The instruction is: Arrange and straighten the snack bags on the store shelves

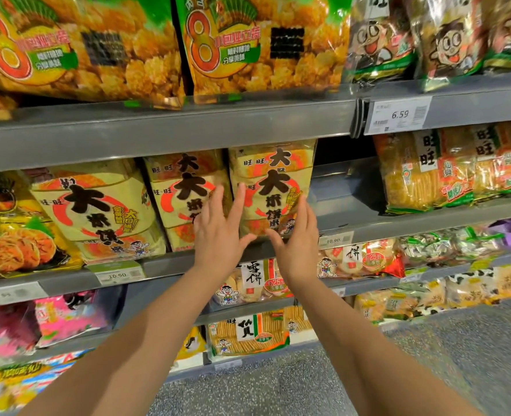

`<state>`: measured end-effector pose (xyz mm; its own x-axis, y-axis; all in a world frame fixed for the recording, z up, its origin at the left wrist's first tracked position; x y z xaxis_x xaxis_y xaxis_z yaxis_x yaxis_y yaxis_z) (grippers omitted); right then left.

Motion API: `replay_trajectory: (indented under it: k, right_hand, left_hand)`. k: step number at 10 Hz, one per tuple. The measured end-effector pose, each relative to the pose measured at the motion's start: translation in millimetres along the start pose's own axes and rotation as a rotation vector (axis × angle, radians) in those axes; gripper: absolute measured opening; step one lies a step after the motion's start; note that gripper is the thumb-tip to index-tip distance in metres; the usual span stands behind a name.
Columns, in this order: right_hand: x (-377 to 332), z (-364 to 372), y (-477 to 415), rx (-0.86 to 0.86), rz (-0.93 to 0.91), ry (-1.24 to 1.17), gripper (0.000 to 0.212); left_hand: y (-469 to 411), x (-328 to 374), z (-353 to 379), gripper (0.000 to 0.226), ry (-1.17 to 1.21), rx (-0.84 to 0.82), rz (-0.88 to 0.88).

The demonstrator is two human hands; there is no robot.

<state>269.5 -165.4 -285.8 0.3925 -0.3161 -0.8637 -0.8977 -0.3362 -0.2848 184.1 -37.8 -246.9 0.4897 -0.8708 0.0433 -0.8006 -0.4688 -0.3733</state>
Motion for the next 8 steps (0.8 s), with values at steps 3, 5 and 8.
replay_trajectory:
  k: [3,5,8]
  right_hand:
    - [5.1,-3.0,-17.3,-0.082,0.015,0.012,0.089]
    - [-4.6,-10.9,-3.5,-0.078,0.033,-0.034,0.078]
    - [-43.7,-13.6,24.0,-0.048,0.04,-0.214,0.05]
  left_hand:
    - [-11.8,5.7,8.5,0.098,-0.079,-0.033,0.022]
    - [-3.0,0.7,0.3,0.098,0.051,-0.093,0.014]
    - [14.1,-18.1,-43.5,0.051,0.132,-0.043,0.003]
Point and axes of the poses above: each hand's wrist, its own y-axis away from the middle knuckle, its own z-axis out of the palm, x = y × z, the point moved 9 cm from there along -y, towards the middle knuckle, and after that the axes turned 11 degrees about -y, right-handed, at the moved point
